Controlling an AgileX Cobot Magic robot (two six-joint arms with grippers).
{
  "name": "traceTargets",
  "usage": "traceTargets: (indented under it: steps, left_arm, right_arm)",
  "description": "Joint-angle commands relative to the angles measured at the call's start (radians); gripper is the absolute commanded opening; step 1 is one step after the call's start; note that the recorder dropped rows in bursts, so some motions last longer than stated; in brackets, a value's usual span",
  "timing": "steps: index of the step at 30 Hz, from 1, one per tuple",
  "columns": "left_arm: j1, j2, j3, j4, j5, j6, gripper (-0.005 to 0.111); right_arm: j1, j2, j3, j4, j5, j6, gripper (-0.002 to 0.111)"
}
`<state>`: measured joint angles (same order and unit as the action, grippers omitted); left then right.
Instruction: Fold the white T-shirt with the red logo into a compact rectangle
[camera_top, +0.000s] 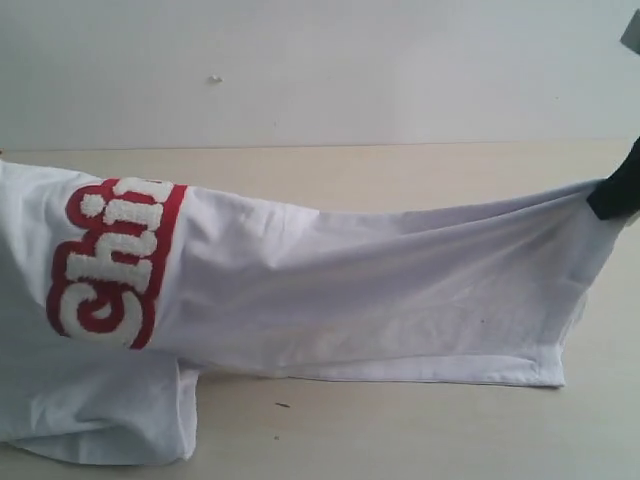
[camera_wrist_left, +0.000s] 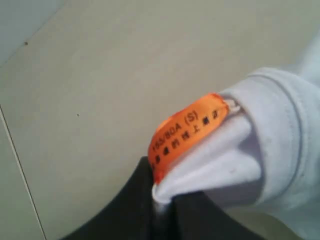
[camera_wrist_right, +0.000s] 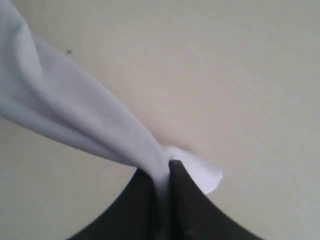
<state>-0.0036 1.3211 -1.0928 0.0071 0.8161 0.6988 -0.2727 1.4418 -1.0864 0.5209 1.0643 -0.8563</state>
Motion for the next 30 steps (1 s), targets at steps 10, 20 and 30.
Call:
traceTargets:
  steps: [10, 20, 30]
  left_arm:
    - [0.005, 0.371, -0.001, 0.001, -0.586, -0.005, 0.025]
    - [0.007, 0.435, -0.001, 0.001, -0.759, -0.022, 0.061]
    - [-0.049, 0.408, -0.001, -0.081, -0.280, -0.125, 0.000]
  right_arm:
    - [-0.001, 0.283, -0.011, 0.135, -0.509, -0.268, 0.005]
    - [-0.001, 0.303, -0.095, 0.179, -0.682, -0.169, 0.056]
    - [-0.001, 0.303, -0.090, 0.161, -0.275, -0.156, 0.000]
